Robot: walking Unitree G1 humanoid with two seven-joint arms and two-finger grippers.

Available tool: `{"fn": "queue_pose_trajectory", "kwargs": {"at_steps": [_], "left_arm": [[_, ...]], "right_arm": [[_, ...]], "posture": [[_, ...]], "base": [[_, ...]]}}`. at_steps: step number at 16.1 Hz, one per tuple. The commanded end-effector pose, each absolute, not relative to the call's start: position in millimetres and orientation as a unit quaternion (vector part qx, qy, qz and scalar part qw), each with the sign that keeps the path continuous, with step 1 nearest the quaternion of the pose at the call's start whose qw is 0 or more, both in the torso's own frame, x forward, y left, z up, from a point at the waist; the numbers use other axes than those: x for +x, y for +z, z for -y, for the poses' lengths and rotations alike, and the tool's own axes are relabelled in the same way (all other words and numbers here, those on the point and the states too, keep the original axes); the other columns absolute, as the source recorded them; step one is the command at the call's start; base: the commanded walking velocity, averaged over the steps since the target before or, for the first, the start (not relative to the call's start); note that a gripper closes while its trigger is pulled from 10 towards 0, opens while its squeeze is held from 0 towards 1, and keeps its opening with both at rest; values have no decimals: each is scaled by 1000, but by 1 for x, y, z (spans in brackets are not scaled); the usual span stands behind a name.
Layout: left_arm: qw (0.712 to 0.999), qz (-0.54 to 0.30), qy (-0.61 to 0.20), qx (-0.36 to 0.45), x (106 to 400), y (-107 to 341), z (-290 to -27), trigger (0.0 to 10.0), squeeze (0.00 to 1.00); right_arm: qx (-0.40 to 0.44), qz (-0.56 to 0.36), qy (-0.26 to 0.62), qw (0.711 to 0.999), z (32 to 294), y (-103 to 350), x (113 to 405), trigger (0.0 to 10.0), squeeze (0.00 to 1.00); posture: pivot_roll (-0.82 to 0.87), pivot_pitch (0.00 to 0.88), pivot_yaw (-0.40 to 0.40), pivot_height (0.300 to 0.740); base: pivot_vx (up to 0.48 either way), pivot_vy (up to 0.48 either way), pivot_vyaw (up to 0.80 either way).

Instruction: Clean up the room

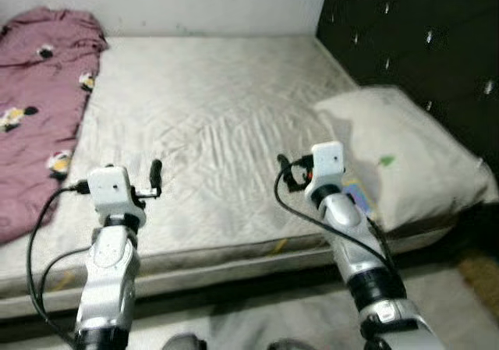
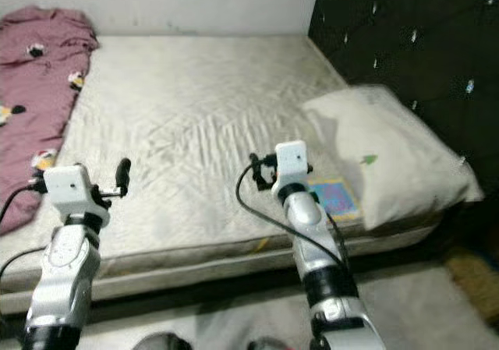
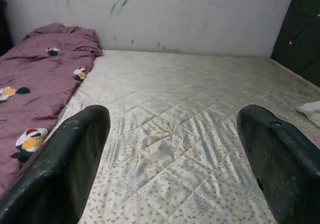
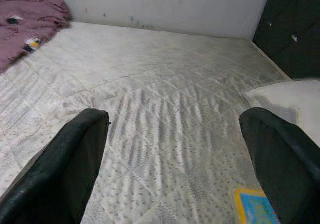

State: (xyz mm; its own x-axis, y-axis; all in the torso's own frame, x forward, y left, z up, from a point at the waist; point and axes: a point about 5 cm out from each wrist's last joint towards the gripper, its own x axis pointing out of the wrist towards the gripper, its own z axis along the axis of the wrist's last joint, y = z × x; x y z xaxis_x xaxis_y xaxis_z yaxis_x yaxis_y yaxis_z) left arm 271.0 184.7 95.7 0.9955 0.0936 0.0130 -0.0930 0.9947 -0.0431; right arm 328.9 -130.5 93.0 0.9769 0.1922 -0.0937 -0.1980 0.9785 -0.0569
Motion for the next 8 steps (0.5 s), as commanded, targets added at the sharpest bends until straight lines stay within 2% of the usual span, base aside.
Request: {"fn": "queue_pose_trajectory", "kwargs": {"at_steps": [1,5,8], "left_arm": [[999,7,38,-20,271,96,-180,10000,0],[999,10,37,-21,271,97,-180,10000,0],[999,16,33,-20,271,98,-179,10000,0]], "right_arm": [[-30,-46,88,995,137,93,329,10000,0],[-31,-47,89,994,137,93,329,10000,0],[-32,-47,89,994,137,93,330,10000,0]], "posture": [[12,0,-44,740],[12,0,-45,740],[9,0,-46,740]], "base": [[0,480,0],[0,480,0],[0,0,0]]}}
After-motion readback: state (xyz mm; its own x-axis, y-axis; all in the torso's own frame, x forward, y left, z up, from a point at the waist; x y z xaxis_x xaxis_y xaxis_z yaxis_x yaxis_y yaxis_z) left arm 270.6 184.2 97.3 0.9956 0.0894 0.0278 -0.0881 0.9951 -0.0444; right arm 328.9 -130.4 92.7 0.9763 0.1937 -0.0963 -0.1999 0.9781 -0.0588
